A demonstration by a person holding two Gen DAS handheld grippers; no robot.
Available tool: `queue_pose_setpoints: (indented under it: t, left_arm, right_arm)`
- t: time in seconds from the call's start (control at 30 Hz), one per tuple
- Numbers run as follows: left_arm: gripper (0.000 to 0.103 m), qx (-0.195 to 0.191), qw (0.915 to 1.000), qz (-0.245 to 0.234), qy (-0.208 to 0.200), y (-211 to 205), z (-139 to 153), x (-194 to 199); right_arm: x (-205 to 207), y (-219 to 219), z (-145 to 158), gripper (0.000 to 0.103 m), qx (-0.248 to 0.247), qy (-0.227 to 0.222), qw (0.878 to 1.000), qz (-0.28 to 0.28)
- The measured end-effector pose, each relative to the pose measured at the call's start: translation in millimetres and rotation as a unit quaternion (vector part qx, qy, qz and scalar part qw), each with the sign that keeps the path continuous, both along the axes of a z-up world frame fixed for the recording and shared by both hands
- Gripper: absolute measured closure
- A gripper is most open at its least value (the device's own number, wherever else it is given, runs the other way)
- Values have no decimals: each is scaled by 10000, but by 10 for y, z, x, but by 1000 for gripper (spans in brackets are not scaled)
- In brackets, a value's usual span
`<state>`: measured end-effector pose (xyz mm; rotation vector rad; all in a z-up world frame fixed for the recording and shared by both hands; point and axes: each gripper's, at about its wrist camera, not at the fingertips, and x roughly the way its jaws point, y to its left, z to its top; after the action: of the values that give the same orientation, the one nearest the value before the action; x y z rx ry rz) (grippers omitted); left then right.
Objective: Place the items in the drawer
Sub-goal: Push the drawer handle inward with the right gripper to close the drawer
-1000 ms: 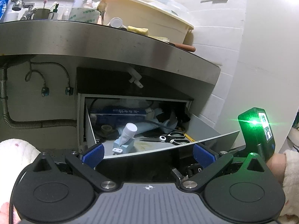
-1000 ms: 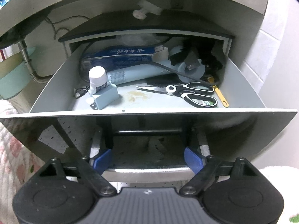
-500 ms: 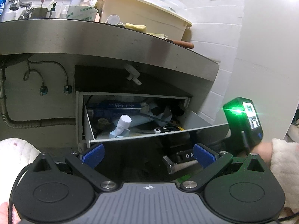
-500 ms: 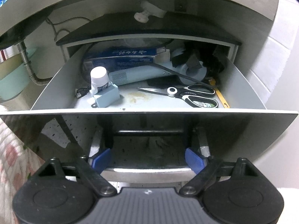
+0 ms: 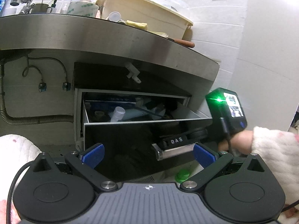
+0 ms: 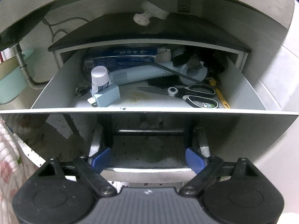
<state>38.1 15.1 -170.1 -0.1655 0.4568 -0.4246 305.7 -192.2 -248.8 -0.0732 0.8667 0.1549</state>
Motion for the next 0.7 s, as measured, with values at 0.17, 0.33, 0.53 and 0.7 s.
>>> queue_pose_setpoints:
  t: [0.17, 0.33, 0.53, 0.7]
  left_arm:
    - [0, 2, 10000, 0, 35, 3, -7, 8]
    - [0, -14, 10000, 42, 65, 26, -11, 24]
    - [0, -22, 9999, 57, 88, 29, -22, 37]
    - [0, -34, 9999, 54, 102, 32, -25, 39]
  right_arm:
    - [119, 13, -6, 15, 8, -39, 10000, -3]
    - [182, 15, -24, 14, 13, -161, 9999, 12]
    - [335, 31, -6, 14, 12, -162, 9999, 13]
    - [391, 42, 3, 14, 13, -164, 9999, 9]
